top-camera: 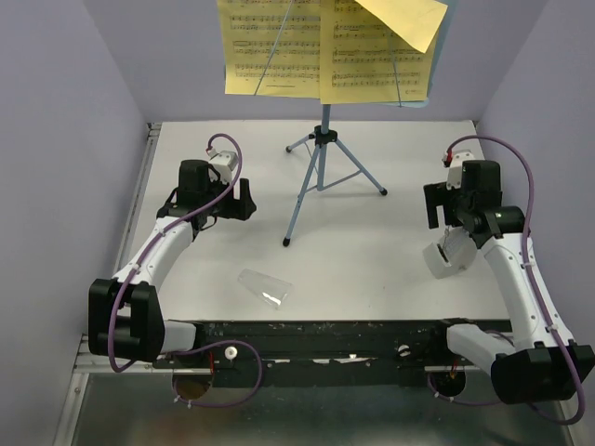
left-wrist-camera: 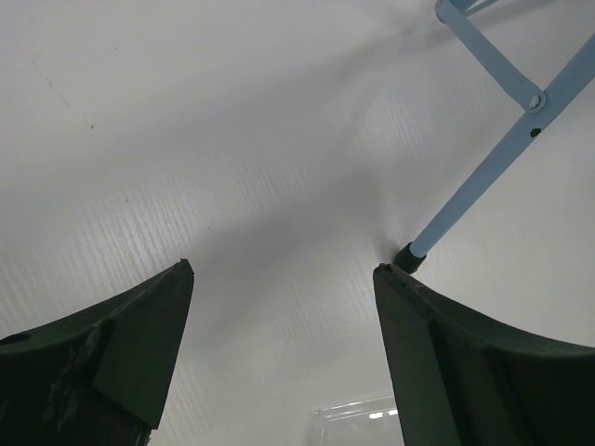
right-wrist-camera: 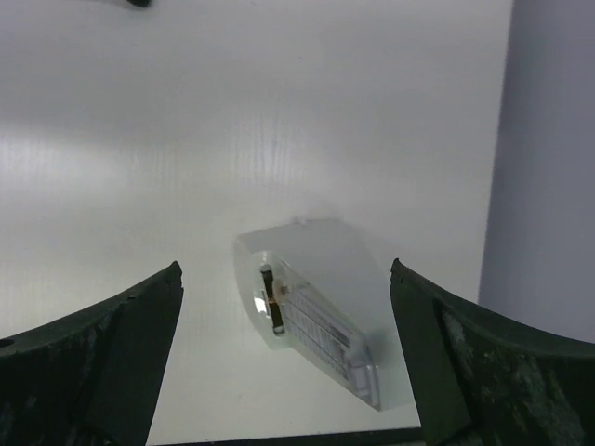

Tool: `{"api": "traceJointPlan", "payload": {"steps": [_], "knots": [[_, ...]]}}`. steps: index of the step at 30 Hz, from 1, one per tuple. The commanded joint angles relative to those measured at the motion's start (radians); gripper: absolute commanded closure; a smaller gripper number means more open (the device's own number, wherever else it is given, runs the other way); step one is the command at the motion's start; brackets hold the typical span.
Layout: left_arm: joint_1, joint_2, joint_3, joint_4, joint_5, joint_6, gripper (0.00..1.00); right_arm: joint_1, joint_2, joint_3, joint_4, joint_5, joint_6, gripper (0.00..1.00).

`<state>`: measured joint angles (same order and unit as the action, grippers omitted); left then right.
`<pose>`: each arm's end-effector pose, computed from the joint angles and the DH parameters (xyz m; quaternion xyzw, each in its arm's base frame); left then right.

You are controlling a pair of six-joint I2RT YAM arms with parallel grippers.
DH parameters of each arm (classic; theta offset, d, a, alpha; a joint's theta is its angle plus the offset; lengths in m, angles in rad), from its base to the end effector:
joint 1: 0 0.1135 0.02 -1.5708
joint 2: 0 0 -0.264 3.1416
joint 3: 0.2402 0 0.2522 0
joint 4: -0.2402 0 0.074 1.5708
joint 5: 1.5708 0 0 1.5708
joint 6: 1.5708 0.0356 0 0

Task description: Pack up the instrument practice props

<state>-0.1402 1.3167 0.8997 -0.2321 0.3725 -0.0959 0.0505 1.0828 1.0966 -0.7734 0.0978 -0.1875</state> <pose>0.2826 -0.0530 0.2599 0.1018 0.8781 -0.2162 0.4144 0.2196 0.0076 0.3347 -0.0898 0.9136 -0.0718 0.3901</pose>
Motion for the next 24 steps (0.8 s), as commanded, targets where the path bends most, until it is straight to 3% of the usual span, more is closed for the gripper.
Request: {"api": "traceJointPlan", "payload": {"steps": [1, 5, 15, 19, 24], "knots": [[-0.007, -0.007, -0.010, 0.028, 0.040, -0.011, 0.12, -0.006, -0.047, -0.066, -0.015, 0.279, -0.055, 0.00], [-0.007, -0.002, -0.018, 0.039, 0.045, -0.014, 0.12, -0.009, -0.060, -0.070, -0.023, 0.246, -0.049, 0.00], [-0.007, 0.001, -0.022, 0.037, 0.060, -0.021, 0.12, -0.043, -0.031, -0.087, -0.023, 0.276, -0.009, 0.12], [-0.007, -0.007, -0.035, 0.040, 0.060, -0.019, 0.12, -0.075, -0.031, -0.106, -0.023, 0.235, -0.015, 0.26], [-0.010, -0.008, -0.039, 0.039, 0.065, -0.016, 0.12, -0.077, -0.018, -0.133, -0.024, 0.166, -0.026, 0.31]]}}
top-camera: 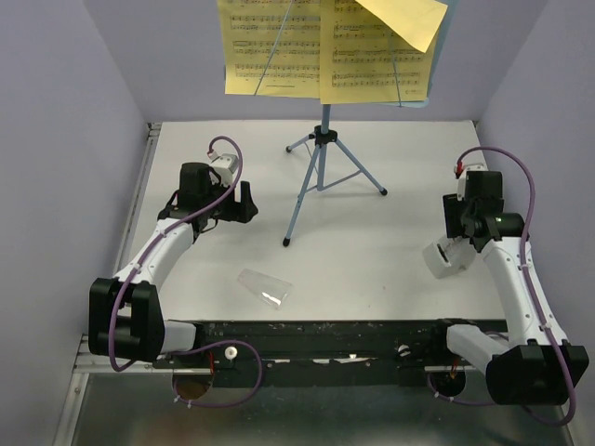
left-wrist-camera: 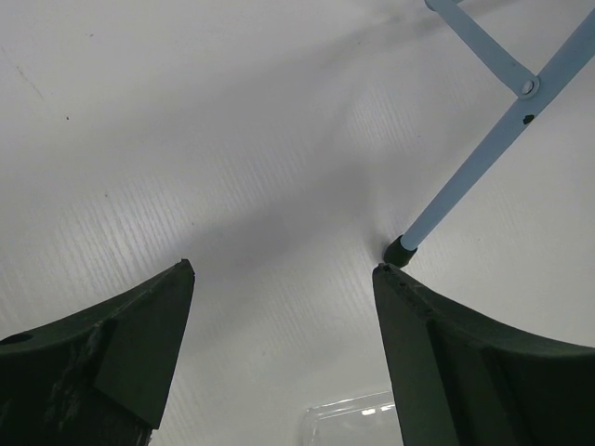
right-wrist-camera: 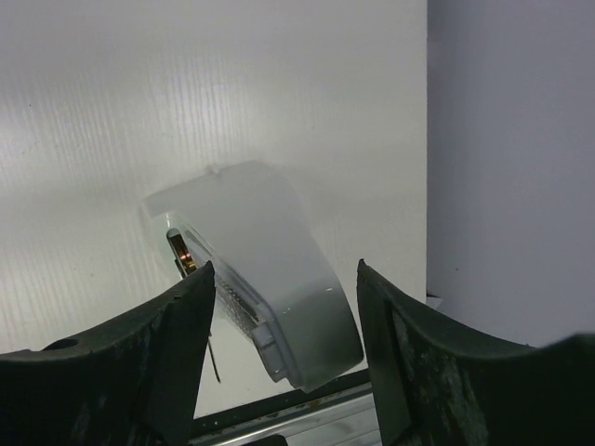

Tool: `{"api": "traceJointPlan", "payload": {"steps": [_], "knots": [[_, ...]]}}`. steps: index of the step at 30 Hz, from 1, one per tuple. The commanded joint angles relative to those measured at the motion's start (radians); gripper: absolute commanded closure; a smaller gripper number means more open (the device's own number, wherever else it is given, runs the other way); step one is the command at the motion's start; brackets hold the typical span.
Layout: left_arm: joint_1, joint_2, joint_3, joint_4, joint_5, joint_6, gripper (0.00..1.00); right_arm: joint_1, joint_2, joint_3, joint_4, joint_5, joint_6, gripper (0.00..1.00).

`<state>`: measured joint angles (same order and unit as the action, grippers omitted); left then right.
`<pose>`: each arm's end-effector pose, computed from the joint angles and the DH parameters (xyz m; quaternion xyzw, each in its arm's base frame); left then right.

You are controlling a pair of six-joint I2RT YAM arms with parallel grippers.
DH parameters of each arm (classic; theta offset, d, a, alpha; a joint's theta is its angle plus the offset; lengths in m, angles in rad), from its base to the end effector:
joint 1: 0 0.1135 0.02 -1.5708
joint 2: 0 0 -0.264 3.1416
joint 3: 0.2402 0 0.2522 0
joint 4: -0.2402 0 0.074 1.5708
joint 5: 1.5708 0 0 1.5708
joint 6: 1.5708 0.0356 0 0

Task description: Pack up the instrument practice props

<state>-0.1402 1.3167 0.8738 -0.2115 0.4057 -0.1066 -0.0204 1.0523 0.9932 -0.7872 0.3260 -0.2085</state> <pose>0.2806 -0.0538 0.2533 0.1039 0.8768 -0.2326 0.4077 0.2084 -0.0157 0.3076 -0.0294 0.9240 -0.1907 0.3301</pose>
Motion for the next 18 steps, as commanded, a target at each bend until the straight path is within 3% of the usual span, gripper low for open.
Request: {"api": "traceJointPlan", "payload": {"steps": [1, 4, 9, 14, 18], "knots": [[-0.009, -0.008, -0.013, 0.018, 0.031, -0.005, 0.13, -0.004, 0.014, -0.036, -0.009, -0.083, -0.012, 0.34], [-0.009, -0.010, -0.013, 0.020, 0.033, -0.004, 0.13, -0.004, 0.015, -0.045, -0.010, -0.160, -0.049, 0.45], [-0.009, -0.010, -0.016, 0.015, 0.033, -0.002, 0.13, -0.006, 0.014, -0.041, -0.007, -0.347, -0.120, 0.78], [-0.009, -0.013, -0.018, 0.017, 0.038, 0.005, 0.13, -0.001, 0.041, -0.016, -0.009, -0.566, -0.193, 0.91], [-0.009, -0.019, -0.021, 0.009, 0.039, 0.019, 0.13, 0.020, 0.077, 0.019, -0.010, -0.697, -0.245, 0.95]]}}
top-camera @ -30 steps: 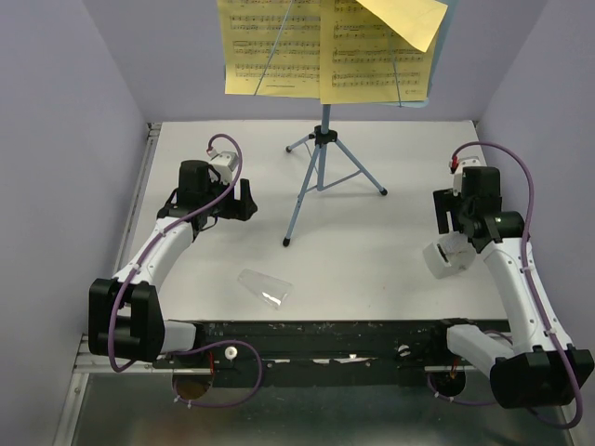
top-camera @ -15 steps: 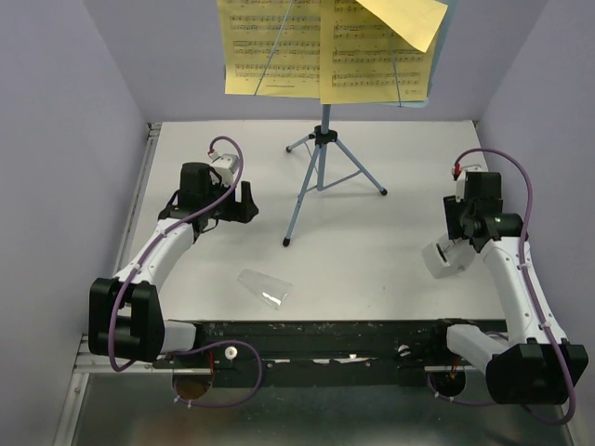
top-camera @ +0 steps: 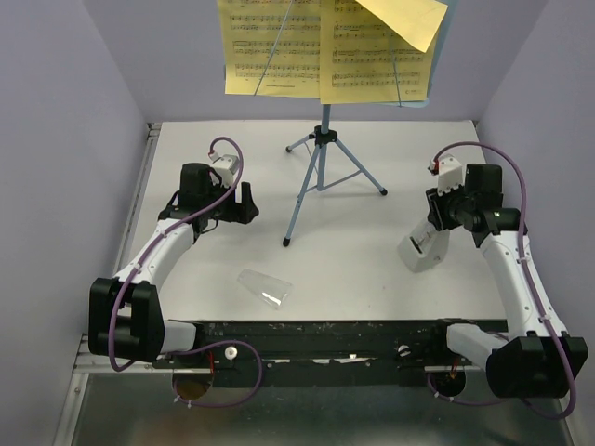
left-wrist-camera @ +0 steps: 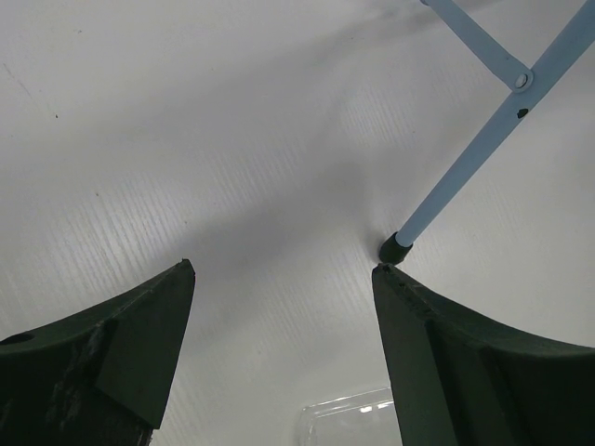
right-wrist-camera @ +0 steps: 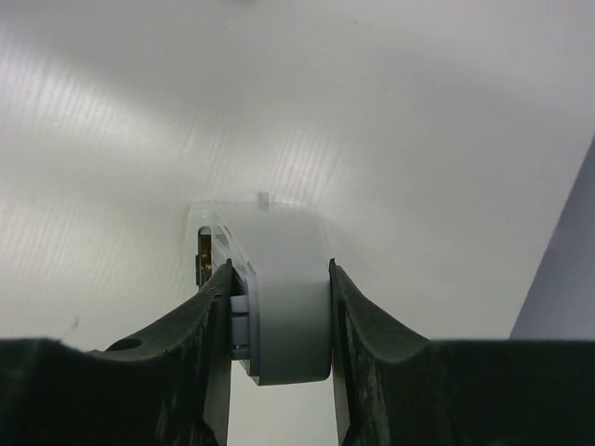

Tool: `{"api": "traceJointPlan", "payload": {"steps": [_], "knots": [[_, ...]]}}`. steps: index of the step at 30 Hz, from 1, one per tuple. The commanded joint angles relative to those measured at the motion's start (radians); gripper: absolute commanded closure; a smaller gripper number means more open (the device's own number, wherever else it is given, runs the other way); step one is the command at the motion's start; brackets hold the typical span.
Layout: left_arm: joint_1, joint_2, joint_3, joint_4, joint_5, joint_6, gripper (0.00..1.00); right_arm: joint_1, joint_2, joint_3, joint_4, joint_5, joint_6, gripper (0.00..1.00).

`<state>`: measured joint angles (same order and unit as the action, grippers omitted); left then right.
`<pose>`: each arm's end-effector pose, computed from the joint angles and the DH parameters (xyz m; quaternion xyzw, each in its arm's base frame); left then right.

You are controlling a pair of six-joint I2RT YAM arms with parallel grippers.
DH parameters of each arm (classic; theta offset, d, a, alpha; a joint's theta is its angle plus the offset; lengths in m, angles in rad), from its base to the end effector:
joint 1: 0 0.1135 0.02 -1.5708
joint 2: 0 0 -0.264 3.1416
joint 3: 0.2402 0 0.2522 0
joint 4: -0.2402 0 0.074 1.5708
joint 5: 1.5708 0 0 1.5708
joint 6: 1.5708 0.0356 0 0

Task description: Pack up the instrument practice props

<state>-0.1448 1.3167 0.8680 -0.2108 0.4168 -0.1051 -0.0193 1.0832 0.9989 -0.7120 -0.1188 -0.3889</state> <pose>0.2795 -0.0553 0.2515 0.1085 0.8766 -0.2380 0.4040 0.2220 -0.0001 0.3077 -0.1919 0.9045 -0.0226 0.3803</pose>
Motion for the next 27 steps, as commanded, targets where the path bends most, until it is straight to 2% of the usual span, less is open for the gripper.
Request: {"api": "traceJointPlan", "payload": {"steps": [1, 6, 10, 12, 13, 14, 16, 17, 18, 22, 24, 27], "knots": [[-0.004, -0.022, -0.018, 0.007, 0.028, 0.021, 0.13, 0.054, 0.044, 0.015, -0.084, -0.289, -0.102, 0.95], [-0.004, -0.033, -0.032, 0.004, 0.043, 0.041, 0.13, 0.257, 0.021, -0.005, -0.084, -0.373, -0.361, 0.94], [-0.004, -0.043, -0.032, -0.004, 0.059, 0.051, 0.12, 0.350, 0.030, -0.010, -0.083, -0.511, -0.565, 0.94], [-0.004, -0.053, -0.034, -0.010, 0.066, 0.062, 0.12, 0.401, 0.053, -0.008, -0.084, -0.532, -0.645, 0.90], [-0.006, -0.056, -0.034, -0.015, 0.066, 0.068, 0.12, 0.427, 0.061, -0.008, -0.084, -0.536, -0.689, 0.85], [-0.004, -0.059, -0.035, -0.019, 0.065, 0.070, 0.12, 0.442, 0.069, -0.012, -0.084, -0.539, -0.744, 0.75], [-0.004, -0.068, -0.040, -0.029, 0.066, 0.082, 0.12, 0.464, 0.086, -0.005, -0.081, -0.532, -0.809, 0.35], [-0.004, -0.073, -0.043, -0.032, 0.065, 0.087, 0.12, 0.466, 0.099, 0.012, -0.081, -0.526, -0.795, 0.27], [-0.004, -0.077, -0.044, -0.036, 0.066, 0.093, 0.12, 0.464, 0.122, 0.047, -0.078, -0.510, -0.756, 0.23], [-0.006, -0.097, -0.058, -0.042, 0.073, 0.100, 0.12, 0.466, 0.178, 0.180, -0.081, -0.438, -0.423, 0.15], [-0.004, -0.100, -0.066, -0.038, 0.076, 0.100, 0.12, 0.466, 0.175, 0.228, -0.080, -0.432, -0.247, 0.01], [-0.004, -0.100, -0.072, -0.033, 0.074, 0.100, 0.12, 0.475, 0.179, 0.276, -0.081, -0.342, 0.020, 0.00]]}}
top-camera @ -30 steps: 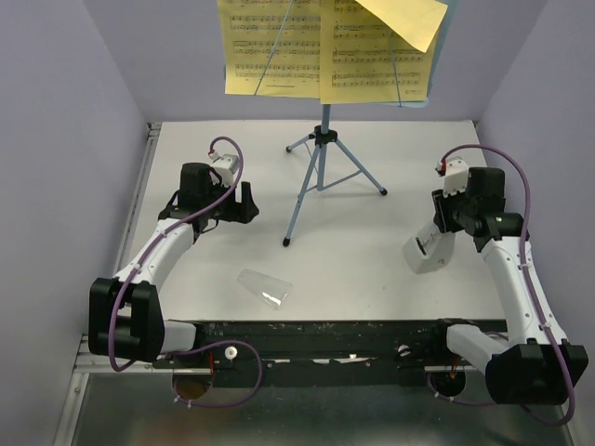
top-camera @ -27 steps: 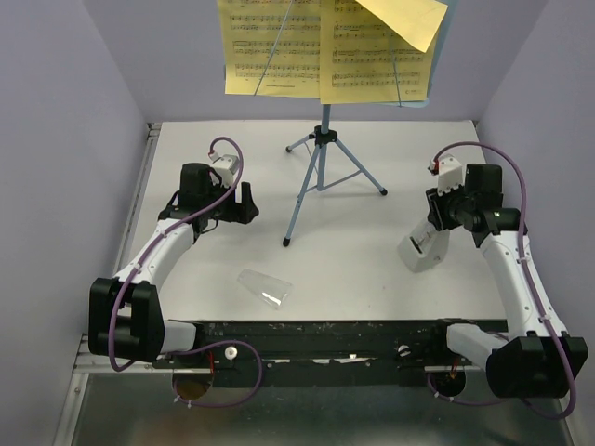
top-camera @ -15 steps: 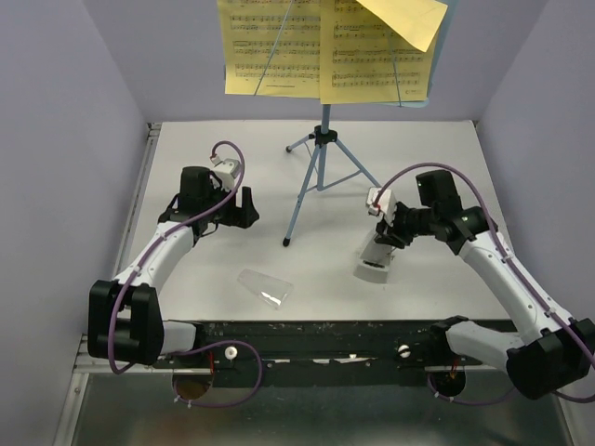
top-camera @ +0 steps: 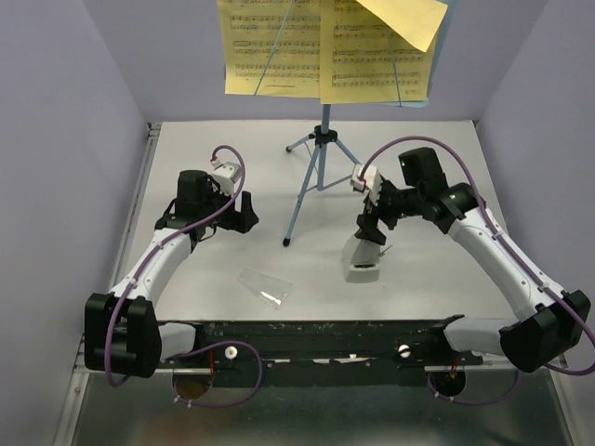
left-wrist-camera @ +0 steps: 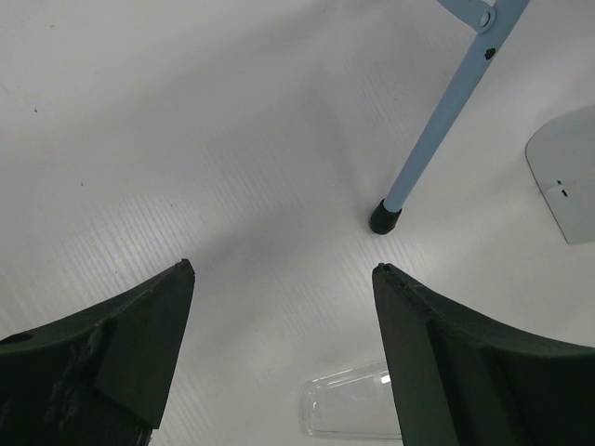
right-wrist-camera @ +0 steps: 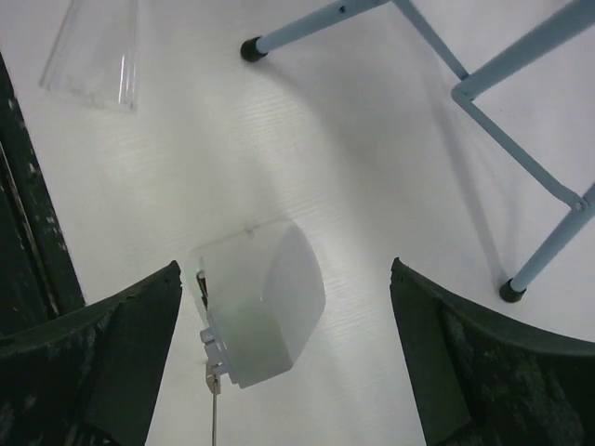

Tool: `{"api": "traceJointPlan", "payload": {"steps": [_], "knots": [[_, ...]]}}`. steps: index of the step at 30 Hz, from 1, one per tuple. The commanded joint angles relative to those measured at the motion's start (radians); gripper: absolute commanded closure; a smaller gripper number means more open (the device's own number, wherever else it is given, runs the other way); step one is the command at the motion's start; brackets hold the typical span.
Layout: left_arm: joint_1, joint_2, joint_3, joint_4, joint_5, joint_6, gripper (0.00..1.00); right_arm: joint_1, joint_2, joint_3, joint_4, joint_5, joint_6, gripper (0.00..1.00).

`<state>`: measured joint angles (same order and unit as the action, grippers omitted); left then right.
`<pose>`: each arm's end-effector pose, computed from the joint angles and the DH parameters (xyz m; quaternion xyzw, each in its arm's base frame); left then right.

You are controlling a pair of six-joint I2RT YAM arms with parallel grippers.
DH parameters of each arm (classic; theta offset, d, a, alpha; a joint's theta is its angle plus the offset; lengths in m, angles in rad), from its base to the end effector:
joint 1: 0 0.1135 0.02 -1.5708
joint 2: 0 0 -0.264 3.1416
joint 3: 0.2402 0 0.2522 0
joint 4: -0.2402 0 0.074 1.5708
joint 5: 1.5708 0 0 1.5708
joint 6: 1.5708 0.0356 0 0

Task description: Pack up the instrument practice props

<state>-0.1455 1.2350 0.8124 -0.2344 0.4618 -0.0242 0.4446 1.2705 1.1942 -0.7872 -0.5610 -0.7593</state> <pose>0.2598 -0.0541 0.2523 0.1537 0.8659 -0.2410 0.4105 0.2251 0.1282 0.3277 -0.5895 0.6887 0.2043 0.3694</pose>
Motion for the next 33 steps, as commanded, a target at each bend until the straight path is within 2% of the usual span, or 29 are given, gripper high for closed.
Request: {"api": "traceJointPlan", "payload": {"steps": [1, 6, 11, 17, 23, 27, 33], "knots": [[-0.003, -0.017, -0.016, -0.011, 0.028, 0.018, 0.12, 0.014, -0.005, 0.084, -0.007, 0.139, 0.446, 0.00], [-0.003, 0.000, -0.018, -0.013, 0.008, 0.006, 0.12, 0.022, -0.042, 0.048, -0.014, 0.297, 0.662, 0.00], [-0.005, 0.007, -0.015, -0.023, -0.009, -0.013, 0.12, 0.040, -0.046, 0.048, -0.044, 0.380, 0.819, 0.00], [-0.008, 0.011, -0.015, -0.023, -0.022, -0.025, 0.12, 0.060, 0.018, 0.088, -0.086, 0.470, 0.871, 0.00], [-0.022, -0.002, -0.013, -0.040, -0.046, -0.011, 0.12, 0.097, 0.043, 0.091, -0.109, 0.486, 0.880, 0.01], [-0.037, 0.001, -0.015, -0.051, -0.051, 0.000, 0.12, 0.105, 0.038, 0.055, -0.136, 0.487, 0.902, 0.06], [-0.035, 0.024, -0.012, -0.026, -0.025, 0.004, 0.14, 0.106, 0.020, 0.010, -0.139, 0.495, 0.893, 0.24]]}}
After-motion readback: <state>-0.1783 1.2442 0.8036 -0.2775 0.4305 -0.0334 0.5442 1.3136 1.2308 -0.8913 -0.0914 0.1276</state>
